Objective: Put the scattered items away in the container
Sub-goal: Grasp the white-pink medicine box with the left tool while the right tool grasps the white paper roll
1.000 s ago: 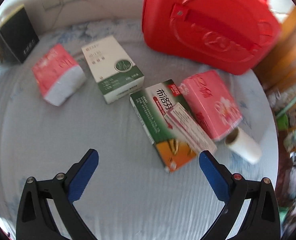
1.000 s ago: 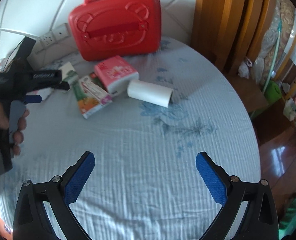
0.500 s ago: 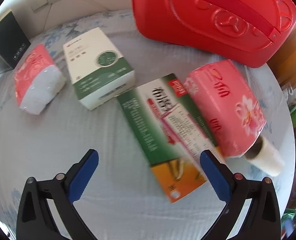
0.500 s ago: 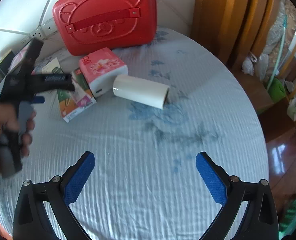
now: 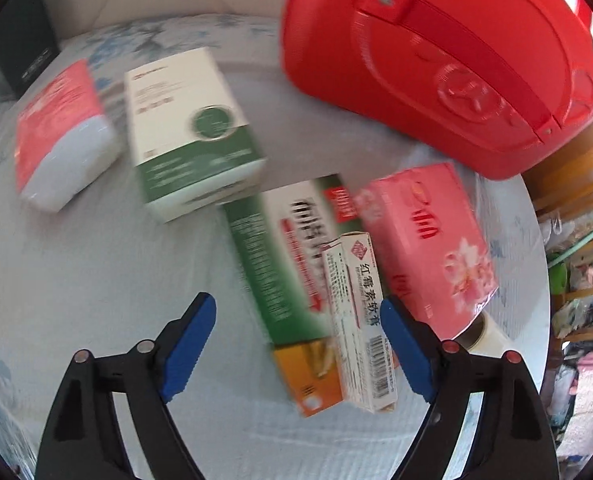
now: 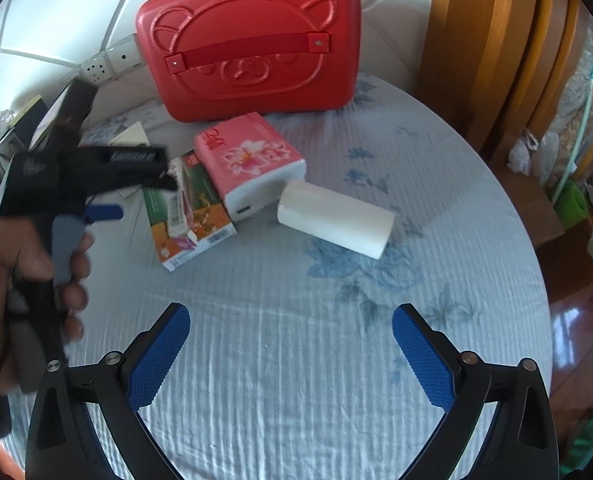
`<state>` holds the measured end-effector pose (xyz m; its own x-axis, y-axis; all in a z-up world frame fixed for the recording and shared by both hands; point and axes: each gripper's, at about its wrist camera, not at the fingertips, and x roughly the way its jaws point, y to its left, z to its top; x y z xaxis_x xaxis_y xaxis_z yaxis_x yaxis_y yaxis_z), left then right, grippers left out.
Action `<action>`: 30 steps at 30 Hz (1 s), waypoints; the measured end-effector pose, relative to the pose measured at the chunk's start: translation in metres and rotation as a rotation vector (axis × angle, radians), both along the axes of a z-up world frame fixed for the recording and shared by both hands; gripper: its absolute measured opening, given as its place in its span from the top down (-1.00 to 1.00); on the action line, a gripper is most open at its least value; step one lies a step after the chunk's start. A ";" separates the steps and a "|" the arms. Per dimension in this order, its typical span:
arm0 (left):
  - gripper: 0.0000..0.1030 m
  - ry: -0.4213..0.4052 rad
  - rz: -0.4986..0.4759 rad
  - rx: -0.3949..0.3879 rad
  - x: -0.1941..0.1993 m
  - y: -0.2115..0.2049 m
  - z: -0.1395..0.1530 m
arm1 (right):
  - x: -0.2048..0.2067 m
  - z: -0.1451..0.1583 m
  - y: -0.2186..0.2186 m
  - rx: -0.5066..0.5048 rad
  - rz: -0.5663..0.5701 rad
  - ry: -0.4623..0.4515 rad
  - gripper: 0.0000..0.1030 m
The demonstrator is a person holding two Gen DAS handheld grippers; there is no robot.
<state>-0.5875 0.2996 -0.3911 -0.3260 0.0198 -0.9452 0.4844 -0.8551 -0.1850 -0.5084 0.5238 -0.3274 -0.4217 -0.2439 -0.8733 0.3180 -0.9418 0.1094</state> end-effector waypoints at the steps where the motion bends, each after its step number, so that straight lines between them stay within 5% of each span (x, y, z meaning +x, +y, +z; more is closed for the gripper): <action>1: -0.67 -0.040 -0.027 -0.030 -0.007 0.010 -0.003 | 0.001 -0.002 0.003 0.002 -0.005 -0.003 -0.99; 3: -0.68 -0.130 -0.093 -0.067 -0.020 0.023 -0.019 | 0.001 -0.007 0.008 0.010 -0.013 -0.012 -0.99; 6: -0.74 -0.100 -0.097 -0.073 -0.016 0.024 -0.022 | 0.000 -0.012 0.013 0.014 -0.028 -0.026 -0.99; 12: 0.45 -0.043 -0.095 -0.105 0.009 0.011 -0.006 | -0.016 -0.013 0.007 0.022 -0.009 -0.003 -0.99; 21: 0.46 0.028 -0.062 -0.048 0.075 -0.039 -0.001 | -0.081 -0.036 -0.035 0.179 0.164 0.089 -0.99; 26: 0.46 0.031 -0.064 -0.042 0.101 -0.054 0.000 | -0.106 -0.076 -0.052 0.327 0.286 0.021 -0.99; 30: 0.46 0.006 -0.048 -0.034 0.124 -0.068 -0.009 | -0.107 -0.085 -0.044 0.315 0.285 -0.001 -0.85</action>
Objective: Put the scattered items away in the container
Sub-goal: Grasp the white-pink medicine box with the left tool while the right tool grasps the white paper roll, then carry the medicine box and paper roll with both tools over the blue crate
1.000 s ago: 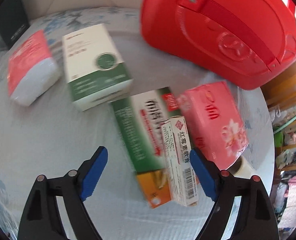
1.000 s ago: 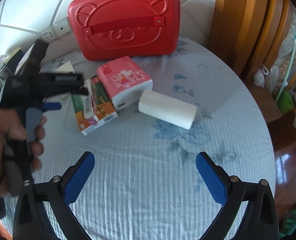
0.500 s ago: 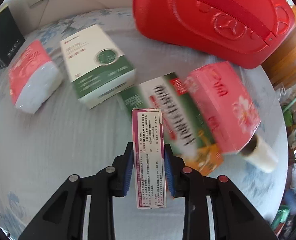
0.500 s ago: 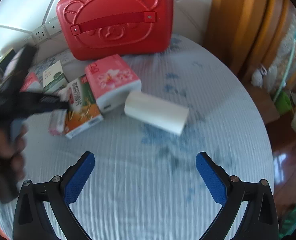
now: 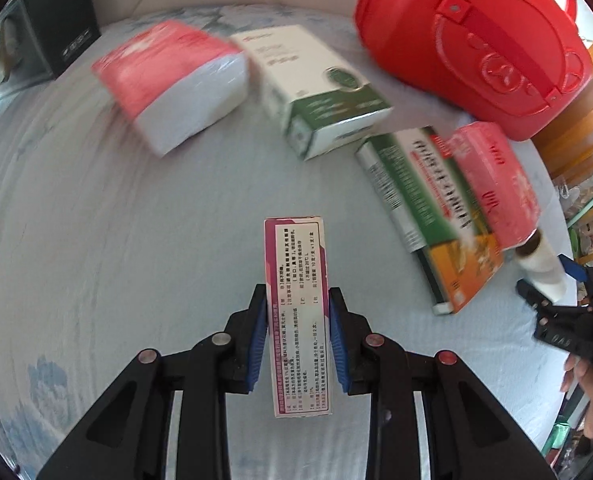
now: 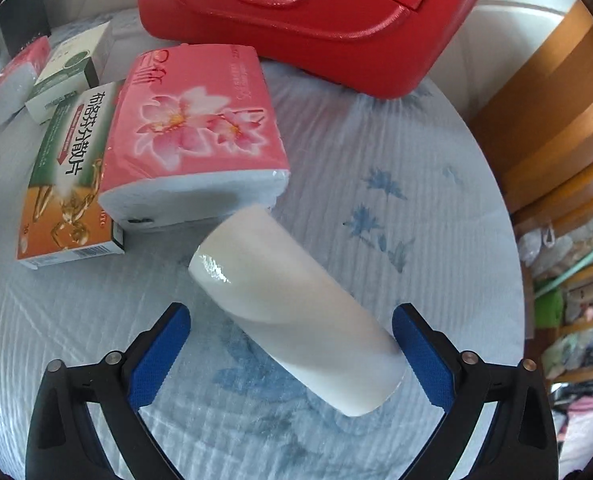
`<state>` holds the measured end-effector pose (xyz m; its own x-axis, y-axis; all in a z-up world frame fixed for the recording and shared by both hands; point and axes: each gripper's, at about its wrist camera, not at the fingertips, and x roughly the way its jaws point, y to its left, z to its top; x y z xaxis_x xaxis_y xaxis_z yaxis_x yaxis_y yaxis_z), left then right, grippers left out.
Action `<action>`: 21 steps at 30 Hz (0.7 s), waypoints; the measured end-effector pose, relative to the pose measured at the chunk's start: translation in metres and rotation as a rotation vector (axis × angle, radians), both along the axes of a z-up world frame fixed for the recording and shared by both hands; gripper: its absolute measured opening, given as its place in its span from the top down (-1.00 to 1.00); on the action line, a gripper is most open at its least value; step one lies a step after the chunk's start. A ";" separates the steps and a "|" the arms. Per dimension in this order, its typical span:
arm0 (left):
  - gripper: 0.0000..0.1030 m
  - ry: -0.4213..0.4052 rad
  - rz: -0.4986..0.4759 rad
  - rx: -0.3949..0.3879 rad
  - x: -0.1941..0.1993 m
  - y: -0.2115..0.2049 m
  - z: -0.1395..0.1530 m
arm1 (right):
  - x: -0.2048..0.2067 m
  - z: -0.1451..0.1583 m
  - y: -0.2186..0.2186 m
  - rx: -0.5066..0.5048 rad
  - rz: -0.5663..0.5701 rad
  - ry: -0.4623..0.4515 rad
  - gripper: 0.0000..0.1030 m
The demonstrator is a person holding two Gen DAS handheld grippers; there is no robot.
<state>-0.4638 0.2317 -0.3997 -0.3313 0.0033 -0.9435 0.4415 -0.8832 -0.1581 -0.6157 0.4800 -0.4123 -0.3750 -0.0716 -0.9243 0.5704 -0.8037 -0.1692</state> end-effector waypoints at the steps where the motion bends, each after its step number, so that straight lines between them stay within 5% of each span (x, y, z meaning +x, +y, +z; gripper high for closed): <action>1: 0.46 -0.004 0.003 0.002 0.004 -0.002 -0.002 | 0.001 0.001 0.002 -0.008 -0.006 -0.004 -0.56; 3: 0.46 -0.010 -0.002 0.006 0.012 -0.005 -0.004 | 0.005 0.001 0.005 -0.027 -0.018 -0.027 -0.12; 6: 0.46 -0.021 -0.014 -0.001 0.021 -0.006 -0.004 | 0.016 0.002 0.005 -0.047 -0.014 -0.045 0.08; 21: 0.46 -0.003 -0.007 -0.008 0.075 -0.025 0.025 | 0.087 0.032 0.005 -0.214 -0.170 -0.141 0.13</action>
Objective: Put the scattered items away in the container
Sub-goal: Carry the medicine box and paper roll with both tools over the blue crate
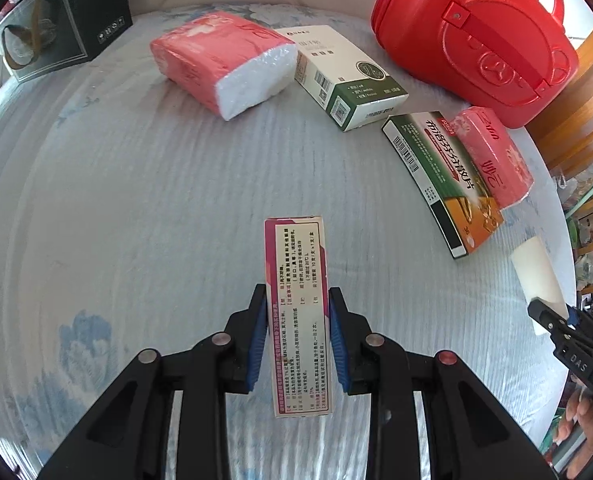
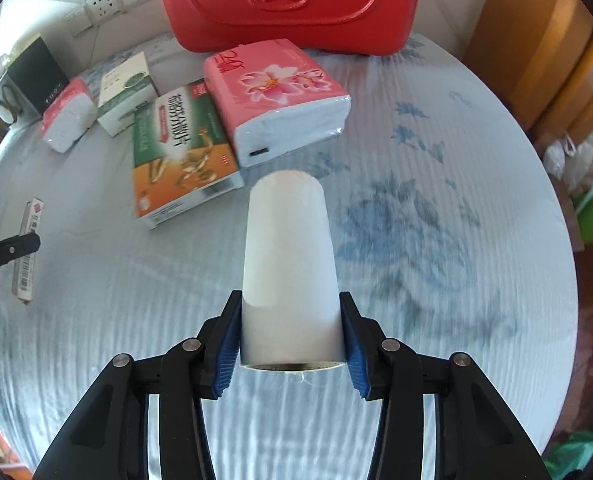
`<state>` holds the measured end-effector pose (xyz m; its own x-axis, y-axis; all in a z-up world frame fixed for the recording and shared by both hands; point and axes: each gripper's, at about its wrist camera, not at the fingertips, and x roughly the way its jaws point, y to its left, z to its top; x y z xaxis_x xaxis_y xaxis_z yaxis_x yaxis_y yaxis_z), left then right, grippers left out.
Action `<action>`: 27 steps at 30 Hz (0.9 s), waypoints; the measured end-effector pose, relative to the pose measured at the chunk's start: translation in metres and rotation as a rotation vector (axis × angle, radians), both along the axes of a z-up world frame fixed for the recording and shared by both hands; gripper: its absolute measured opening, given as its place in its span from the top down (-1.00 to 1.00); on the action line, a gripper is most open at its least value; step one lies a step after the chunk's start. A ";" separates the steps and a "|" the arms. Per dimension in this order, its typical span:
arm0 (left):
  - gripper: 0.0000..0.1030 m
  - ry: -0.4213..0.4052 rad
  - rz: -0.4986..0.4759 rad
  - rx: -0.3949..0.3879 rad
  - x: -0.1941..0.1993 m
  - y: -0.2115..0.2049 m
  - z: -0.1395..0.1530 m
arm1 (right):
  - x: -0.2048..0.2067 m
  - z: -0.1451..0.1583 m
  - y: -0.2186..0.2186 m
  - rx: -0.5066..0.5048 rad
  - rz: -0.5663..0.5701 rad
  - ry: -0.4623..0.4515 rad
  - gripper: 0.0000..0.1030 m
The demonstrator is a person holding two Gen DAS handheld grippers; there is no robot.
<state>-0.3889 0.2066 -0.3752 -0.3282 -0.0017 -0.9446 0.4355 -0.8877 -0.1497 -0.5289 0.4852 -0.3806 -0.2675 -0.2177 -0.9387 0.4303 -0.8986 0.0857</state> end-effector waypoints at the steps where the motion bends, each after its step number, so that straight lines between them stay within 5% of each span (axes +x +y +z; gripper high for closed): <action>1: 0.46 0.002 0.001 -0.001 -0.005 -0.004 0.008 | 0.003 0.003 0.001 -0.005 -0.006 -0.004 0.13; 17: 0.46 0.037 -0.038 -0.035 0.003 0.009 0.054 | 0.077 0.079 0.018 -0.055 -0.077 0.033 0.14; 27: 0.46 0.066 -0.072 -0.078 0.047 0.009 0.119 | 0.132 0.157 0.027 -0.106 -0.135 0.098 0.14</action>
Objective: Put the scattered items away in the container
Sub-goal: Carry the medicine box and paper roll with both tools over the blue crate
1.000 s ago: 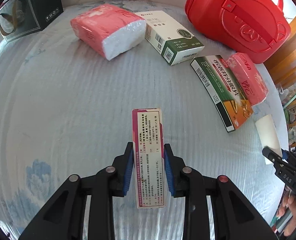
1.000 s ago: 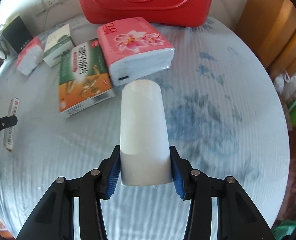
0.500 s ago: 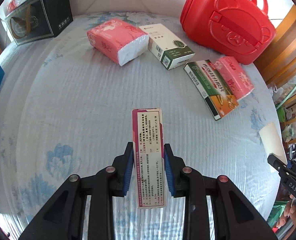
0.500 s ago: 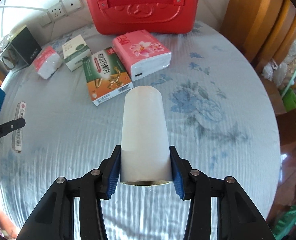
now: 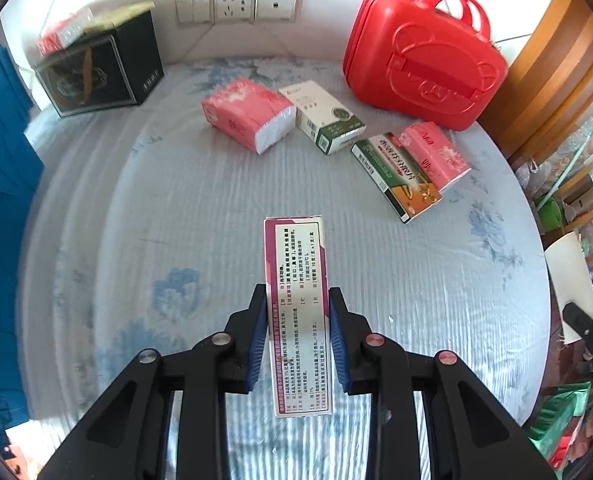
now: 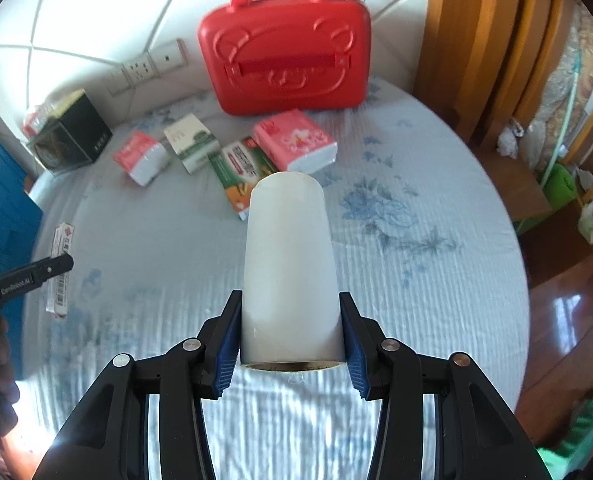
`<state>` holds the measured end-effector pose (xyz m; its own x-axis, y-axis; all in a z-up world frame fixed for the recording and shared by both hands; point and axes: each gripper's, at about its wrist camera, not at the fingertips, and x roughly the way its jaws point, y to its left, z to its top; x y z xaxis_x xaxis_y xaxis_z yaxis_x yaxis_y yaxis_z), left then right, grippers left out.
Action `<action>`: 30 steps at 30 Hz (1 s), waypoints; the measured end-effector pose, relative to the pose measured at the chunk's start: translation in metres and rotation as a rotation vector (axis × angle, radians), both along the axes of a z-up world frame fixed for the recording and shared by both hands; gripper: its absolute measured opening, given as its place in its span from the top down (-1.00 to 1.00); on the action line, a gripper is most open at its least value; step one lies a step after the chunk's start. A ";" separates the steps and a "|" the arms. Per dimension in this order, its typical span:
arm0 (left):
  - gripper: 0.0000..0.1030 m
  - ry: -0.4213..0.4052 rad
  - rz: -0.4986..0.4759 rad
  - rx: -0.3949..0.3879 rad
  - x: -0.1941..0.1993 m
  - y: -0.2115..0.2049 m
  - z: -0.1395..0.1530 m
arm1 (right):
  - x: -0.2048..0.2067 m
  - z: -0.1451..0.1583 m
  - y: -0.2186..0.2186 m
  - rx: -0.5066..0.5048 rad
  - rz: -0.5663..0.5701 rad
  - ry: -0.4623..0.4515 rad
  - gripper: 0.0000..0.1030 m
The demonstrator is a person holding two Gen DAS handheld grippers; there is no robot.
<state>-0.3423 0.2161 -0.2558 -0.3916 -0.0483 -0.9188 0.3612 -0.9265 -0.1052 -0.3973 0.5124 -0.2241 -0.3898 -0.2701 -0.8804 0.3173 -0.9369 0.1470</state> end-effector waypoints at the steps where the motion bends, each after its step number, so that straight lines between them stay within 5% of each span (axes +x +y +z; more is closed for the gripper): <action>1: 0.46 0.007 -0.002 0.000 0.003 -0.001 0.006 | 0.005 0.009 0.000 -0.005 -0.005 0.008 0.14; 13: 0.46 0.101 -0.039 -0.021 0.054 -0.007 0.079 | 0.060 0.088 -0.012 -0.079 -0.036 0.104 0.14; 30: 0.46 0.210 -0.067 -0.036 0.105 -0.031 0.144 | 0.108 0.137 -0.051 -0.132 0.011 0.173 0.14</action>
